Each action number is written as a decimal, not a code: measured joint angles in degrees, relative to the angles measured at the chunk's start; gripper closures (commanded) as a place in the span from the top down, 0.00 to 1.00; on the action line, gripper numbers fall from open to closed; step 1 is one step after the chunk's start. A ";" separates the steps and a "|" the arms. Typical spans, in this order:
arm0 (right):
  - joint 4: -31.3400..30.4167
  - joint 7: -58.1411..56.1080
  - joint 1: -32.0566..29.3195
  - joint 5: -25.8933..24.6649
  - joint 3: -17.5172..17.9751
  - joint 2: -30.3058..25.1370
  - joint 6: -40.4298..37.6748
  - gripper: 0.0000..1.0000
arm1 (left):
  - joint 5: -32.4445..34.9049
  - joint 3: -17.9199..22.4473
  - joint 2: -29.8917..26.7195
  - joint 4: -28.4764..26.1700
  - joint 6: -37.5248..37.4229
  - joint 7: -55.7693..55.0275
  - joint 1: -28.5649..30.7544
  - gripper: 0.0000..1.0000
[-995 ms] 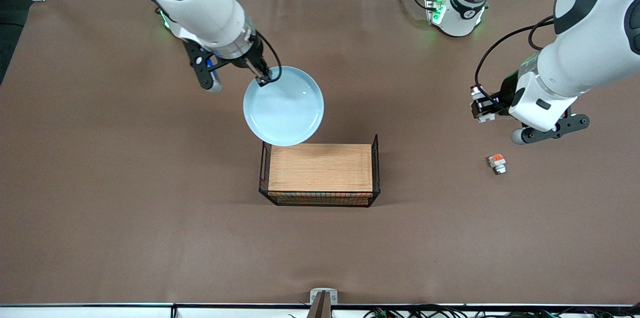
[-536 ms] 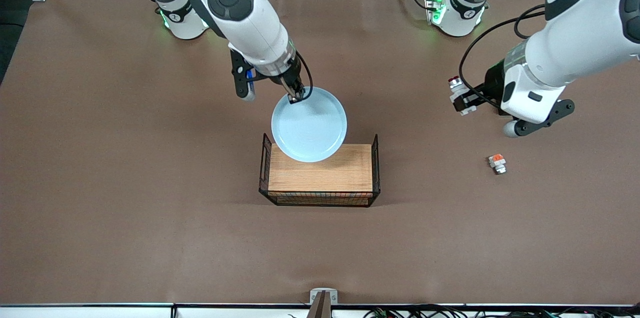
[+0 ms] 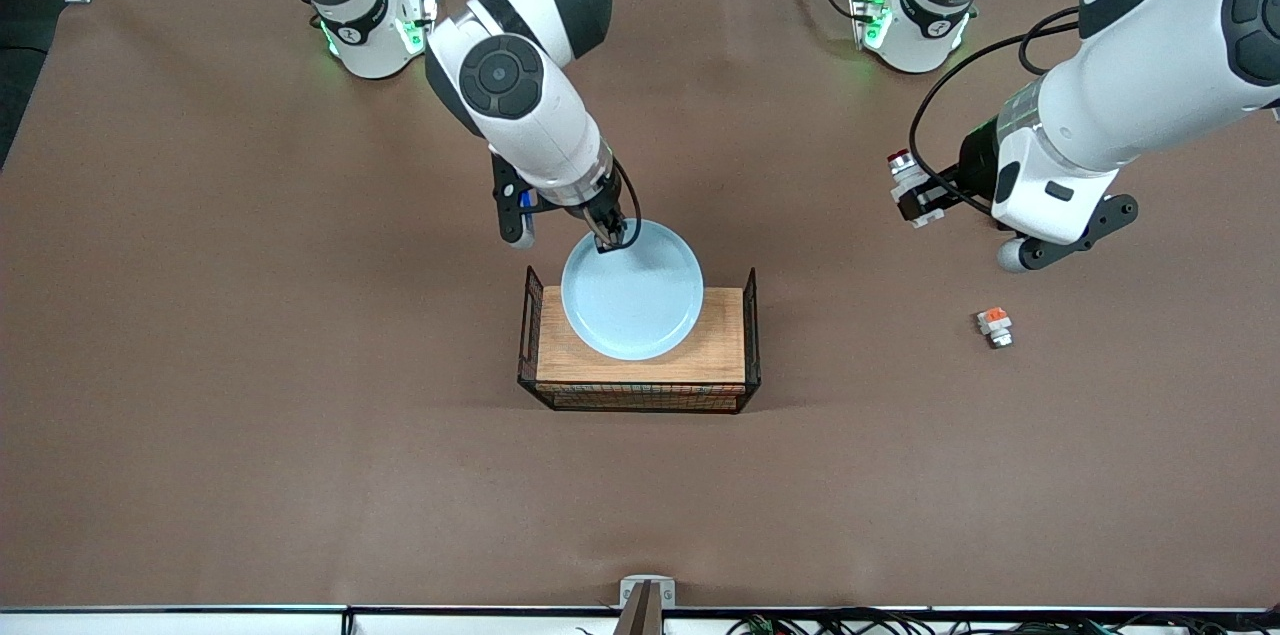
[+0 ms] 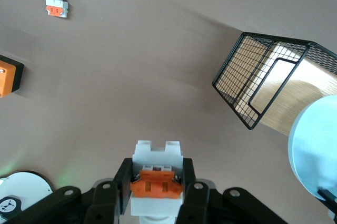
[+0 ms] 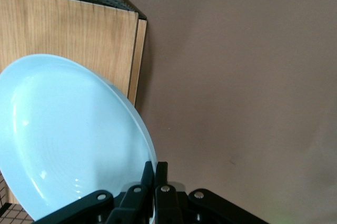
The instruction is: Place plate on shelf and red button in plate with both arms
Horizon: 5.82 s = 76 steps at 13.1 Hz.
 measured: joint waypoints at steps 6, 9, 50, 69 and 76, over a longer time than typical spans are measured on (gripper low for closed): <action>0.01 0.00 0.00 -0.15 -0.18 2.36 2.38 0.00 | 0.00 0.01 1.59 0.39 1.84 -0.05 0.00 0.00; 0.02 0.00 0.00 -0.17 -0.29 3.36 2.55 0.01 | 0.00 -0.04 1.89 0.41 2.02 -0.93 -0.52 0.00; -7.90 -73.80 -17.22 -10.06 -4.99 -24.63 -27.14 1.00 | 6.41 29.45 22.96 3.15 41.31 -40.38 -49.40 0.01; -19.58 -111.76 -42.82 -10.45 4.86 -37.43 -20.43 1.00 | 6.81 31.27 10.44 6.61 17.36 -12.45 -35.52 1.00; -18.20 -113.32 -45.21 -10.63 6.95 -37.93 -20.22 1.00 | 6.87 31.46 3.77 6.55 5.62 18.78 -19.72 1.00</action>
